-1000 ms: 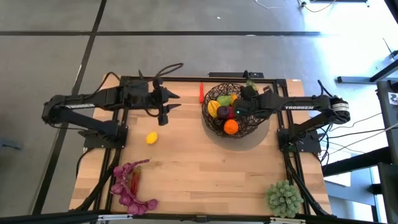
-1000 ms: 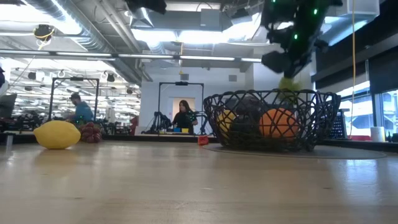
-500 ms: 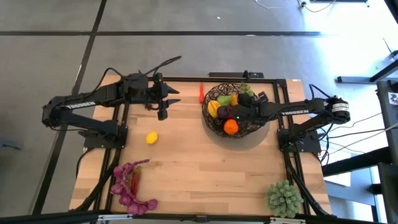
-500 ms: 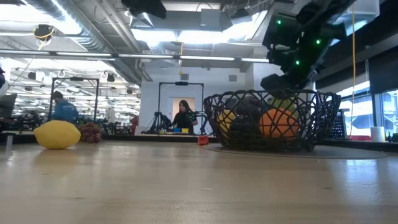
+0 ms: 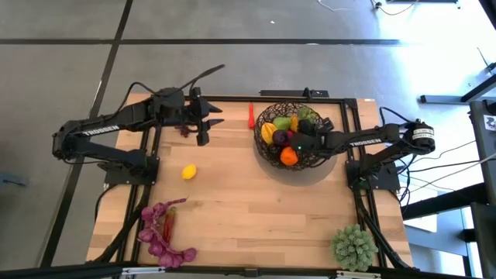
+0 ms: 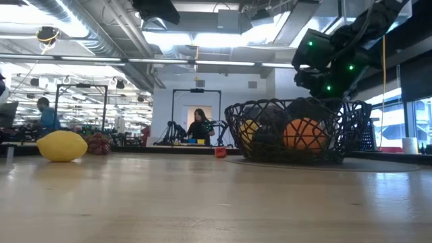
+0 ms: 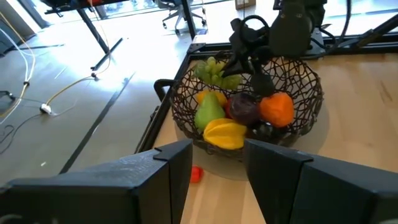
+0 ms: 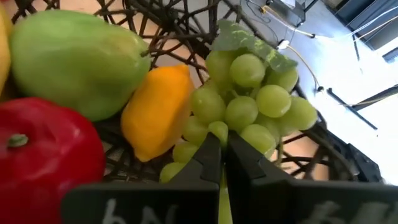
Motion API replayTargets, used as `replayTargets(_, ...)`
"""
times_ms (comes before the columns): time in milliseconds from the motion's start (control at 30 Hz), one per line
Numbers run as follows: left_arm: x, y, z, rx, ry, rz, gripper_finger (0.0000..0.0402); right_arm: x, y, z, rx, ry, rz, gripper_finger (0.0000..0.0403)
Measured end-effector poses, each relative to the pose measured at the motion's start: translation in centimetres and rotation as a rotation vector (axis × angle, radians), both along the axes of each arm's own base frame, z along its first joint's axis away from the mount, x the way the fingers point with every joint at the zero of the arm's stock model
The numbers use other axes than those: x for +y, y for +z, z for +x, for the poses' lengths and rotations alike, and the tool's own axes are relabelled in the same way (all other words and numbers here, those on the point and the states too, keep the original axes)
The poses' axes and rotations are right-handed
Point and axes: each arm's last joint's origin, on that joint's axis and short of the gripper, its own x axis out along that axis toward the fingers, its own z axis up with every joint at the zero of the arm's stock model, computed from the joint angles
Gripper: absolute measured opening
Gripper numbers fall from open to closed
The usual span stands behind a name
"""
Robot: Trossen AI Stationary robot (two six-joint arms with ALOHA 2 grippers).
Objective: Build produce basket
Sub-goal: Put the green grapes into the black wire basket
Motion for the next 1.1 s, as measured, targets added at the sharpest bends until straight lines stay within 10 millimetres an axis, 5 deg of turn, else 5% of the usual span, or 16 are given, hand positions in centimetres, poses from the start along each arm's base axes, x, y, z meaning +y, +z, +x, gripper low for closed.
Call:
replayTargets(467, -0.1, 0.0, 0.0, 0.002, -0.025, -0.01, 0.0134, -0.5, 0.0, 0.3, -0.027, 0.041, 0.047, 0.0012)
replayTargets(1100, -0.1, 0.0, 0.0, 0.001, -0.025, -0.01, 0.0133, -1.4, -0.1, 0.1, -0.047, 0.021, 0.083, 0.0129)
